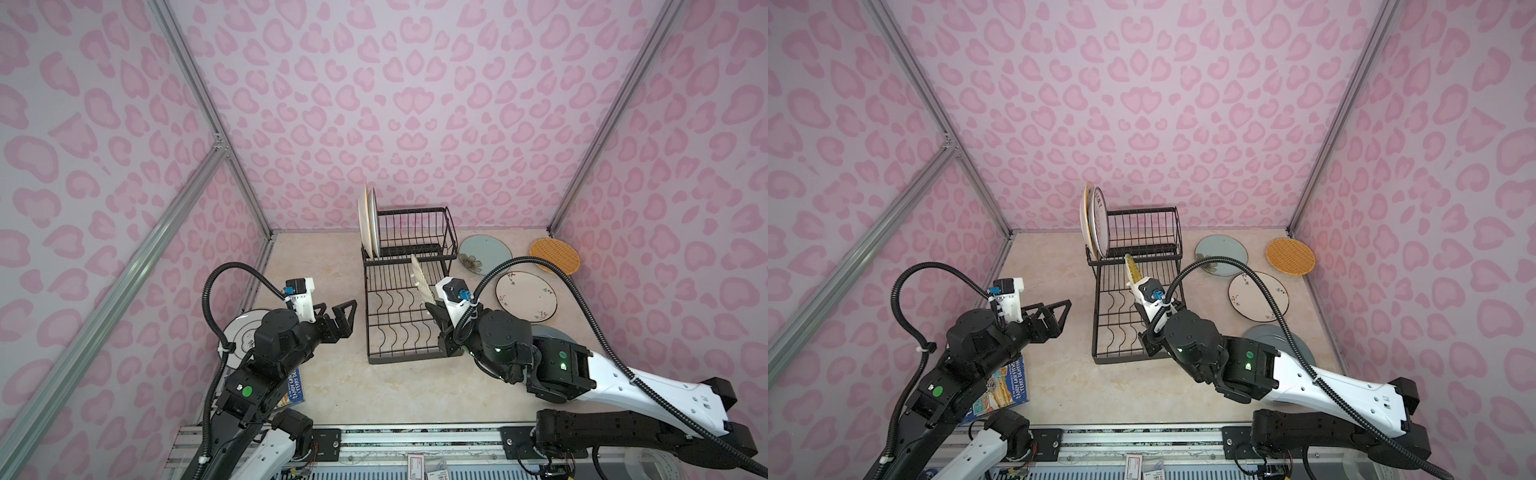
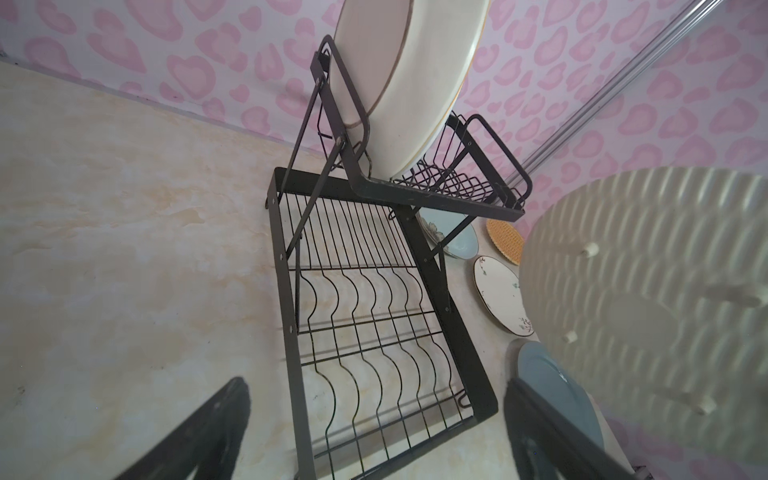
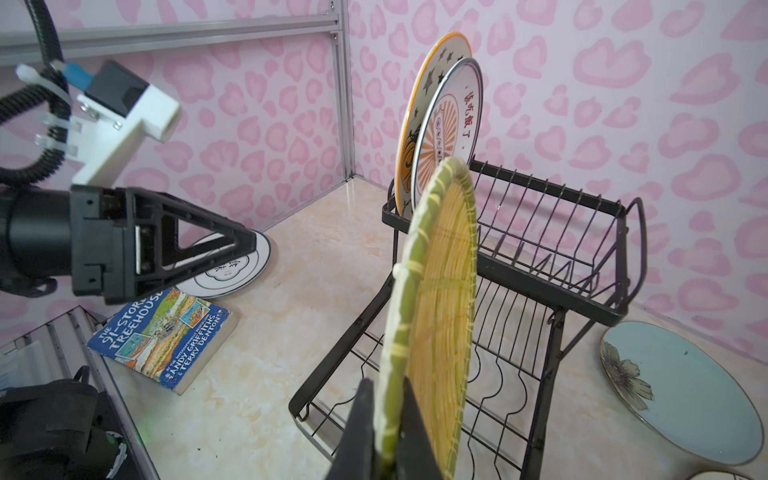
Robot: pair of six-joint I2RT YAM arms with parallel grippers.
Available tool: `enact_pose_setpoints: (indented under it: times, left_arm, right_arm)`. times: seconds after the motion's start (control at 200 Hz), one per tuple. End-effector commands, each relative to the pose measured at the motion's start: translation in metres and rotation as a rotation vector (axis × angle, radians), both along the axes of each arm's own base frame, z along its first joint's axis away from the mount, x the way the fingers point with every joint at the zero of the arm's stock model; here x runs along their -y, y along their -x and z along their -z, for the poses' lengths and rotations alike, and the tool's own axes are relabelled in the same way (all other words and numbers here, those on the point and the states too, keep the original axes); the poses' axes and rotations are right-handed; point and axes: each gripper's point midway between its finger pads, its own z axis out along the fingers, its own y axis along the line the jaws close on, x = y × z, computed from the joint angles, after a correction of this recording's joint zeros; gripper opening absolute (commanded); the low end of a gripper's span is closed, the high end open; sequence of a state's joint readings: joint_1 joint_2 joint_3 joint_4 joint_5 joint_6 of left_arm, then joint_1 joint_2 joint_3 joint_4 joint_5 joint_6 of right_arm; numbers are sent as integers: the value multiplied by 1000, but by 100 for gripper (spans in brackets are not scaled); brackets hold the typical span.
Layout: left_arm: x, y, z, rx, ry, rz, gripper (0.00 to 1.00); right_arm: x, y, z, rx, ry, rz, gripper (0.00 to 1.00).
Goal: Load the plates into the dish rack
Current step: 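Carry the straw mat with the right gripper up over the rack's upper tier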
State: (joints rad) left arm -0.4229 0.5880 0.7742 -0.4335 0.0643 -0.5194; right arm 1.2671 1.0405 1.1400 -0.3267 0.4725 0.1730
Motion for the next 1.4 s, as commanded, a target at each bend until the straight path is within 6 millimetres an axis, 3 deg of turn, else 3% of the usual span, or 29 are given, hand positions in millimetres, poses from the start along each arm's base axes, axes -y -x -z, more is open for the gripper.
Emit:
enact_pose_setpoints:
  times: [0.0, 0.34, 0.535, 0.81, 1.015, 1.395]
  left_arm:
    - [13, -2, -12, 86, 14, 72, 97]
    - [30, 5, -8, 127, 47, 180, 97]
    - [41, 8, 3, 142, 97, 240, 97]
    - [39, 17, 9, 152, 85, 255, 97]
    - [24, 30, 15, 176, 57, 216, 97]
    - [-10, 65, 1, 252, -39, 138, 97]
  right_arm:
    - [10, -2, -7, -9, -27, 39, 0]
    - [29, -7, -30, -26, -97, 88, 0]
    - [50, -15, -61, -16, -176, 124, 0]
    - [72, -33, -110, 25, -243, 161, 0]
    - [59, -54, -129, 13, -277, 123, 0]
    - [3, -112, -128, -52, -288, 51, 0]
